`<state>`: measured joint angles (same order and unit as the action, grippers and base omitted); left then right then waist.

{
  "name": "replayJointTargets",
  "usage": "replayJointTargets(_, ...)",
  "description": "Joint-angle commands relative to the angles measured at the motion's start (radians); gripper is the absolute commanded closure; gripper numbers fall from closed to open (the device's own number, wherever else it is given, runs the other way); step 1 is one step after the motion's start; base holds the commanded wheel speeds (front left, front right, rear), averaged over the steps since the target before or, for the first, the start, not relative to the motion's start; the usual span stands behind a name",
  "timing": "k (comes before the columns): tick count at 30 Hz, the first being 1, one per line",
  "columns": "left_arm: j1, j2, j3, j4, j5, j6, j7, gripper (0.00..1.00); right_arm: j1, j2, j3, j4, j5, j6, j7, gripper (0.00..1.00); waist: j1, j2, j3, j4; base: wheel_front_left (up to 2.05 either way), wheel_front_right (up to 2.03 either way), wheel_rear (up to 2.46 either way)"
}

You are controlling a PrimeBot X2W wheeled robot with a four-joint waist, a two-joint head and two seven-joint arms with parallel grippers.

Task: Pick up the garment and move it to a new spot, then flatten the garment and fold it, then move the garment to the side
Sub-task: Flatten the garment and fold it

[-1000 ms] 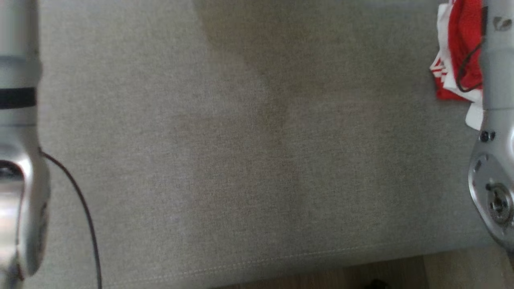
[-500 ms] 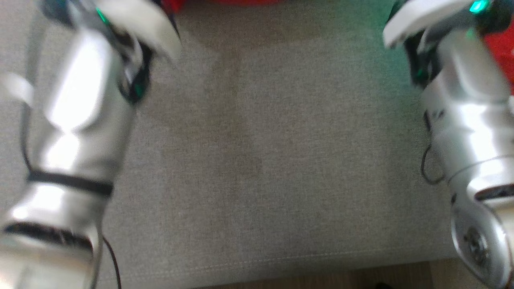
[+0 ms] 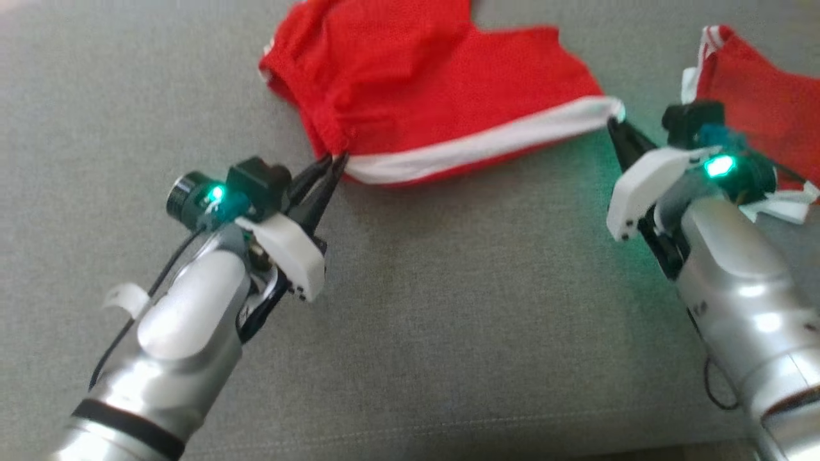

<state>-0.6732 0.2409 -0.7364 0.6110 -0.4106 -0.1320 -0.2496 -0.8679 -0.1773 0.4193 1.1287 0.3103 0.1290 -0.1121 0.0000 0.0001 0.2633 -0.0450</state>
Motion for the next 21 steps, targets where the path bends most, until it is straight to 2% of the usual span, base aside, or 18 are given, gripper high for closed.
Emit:
replayJointTargets(1,-0.011,0.041,0.018,-0.039,0.001,0.001,-0.012,1.0,0.02,-0.021,0.048,-0.052,0.036,0.002,0.029,1.0,0.0,-0.0001,-0.036,-0.004,0.0,0.0,0.0)
replayJointTargets(10,0.108,0.057,-0.072,-0.078,-0.008,0.001,-0.012,1.0,0.155,-0.155,0.182,-0.219,0.202,0.002,0.169,1.0,0.0,-0.0001,-0.126,-0.022,0.0,0.0,0.0)
replayJointTargets(13,0.152,0.062,-0.094,-0.099,-0.014,0.001,-0.012,1.0,0.19,-0.212,0.222,-0.284,0.217,0.002,0.206,1.0,0.0,-0.0001,-0.157,-0.031,0.0,0.0,0.0)
replayJointTargets(21,0.266,0.083,-0.126,-0.186,-0.033,0.009,-0.002,1.0,0.315,-0.315,0.237,-0.475,0.292,0.002,0.356,1.0,0.0,-0.0001,-0.208,-0.054,0.0,0.0,0.0)
